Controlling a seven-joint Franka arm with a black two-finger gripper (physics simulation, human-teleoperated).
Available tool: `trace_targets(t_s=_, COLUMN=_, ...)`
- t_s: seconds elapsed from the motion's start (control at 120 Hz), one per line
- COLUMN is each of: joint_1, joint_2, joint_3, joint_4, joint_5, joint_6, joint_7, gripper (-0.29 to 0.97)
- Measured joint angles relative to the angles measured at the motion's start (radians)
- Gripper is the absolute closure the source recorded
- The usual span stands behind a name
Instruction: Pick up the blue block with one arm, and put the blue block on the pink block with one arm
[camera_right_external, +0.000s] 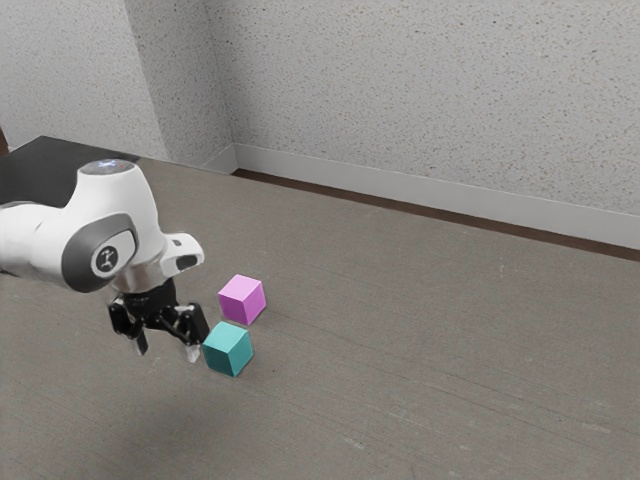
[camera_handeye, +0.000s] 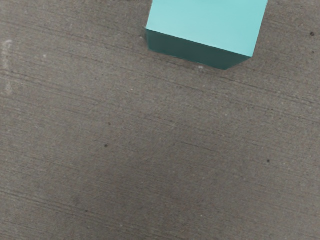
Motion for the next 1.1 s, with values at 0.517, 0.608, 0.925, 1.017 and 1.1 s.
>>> trace_targets(t_s=0.517, joint_1=0.023, joint_2=0.256, joint_3=0.073, joint_4=0.196, joint_5=0.078, joint_6=0.156, joint_7=0.158, gripper=0.00)
trace_targets(t_s=0.608, joint_1=0.036, joint_2=0.267, joint_3=0.049, joint_4=0.197, joint_5=0.079, joint_6=0.165, joint_7=0.182, gripper=0.00)
trace_targets(t_s=0.925, joint_1=-0.021, joint_2=0.296, joint_3=0.029, joint_4=0.206, joint_5=-0.026, joint_6=0.194, joint_7=0.219, gripper=0.00)
trace_targets(t_s=1.017, joint_1=-0.010, joint_2=0.319, joint_3=0.029, joint_4=0.222, joint_5=-0.046, joint_6=0.192, joint_7=0.209, gripper=0.00)
trace_targets(t_s=1.1, joint_1=-0.007, joint_2=0.331, joint_3=0.027, joint_4=0.230, joint_5=-0.054, joint_6=0.190, joint_7=0.199, gripper=0.00)
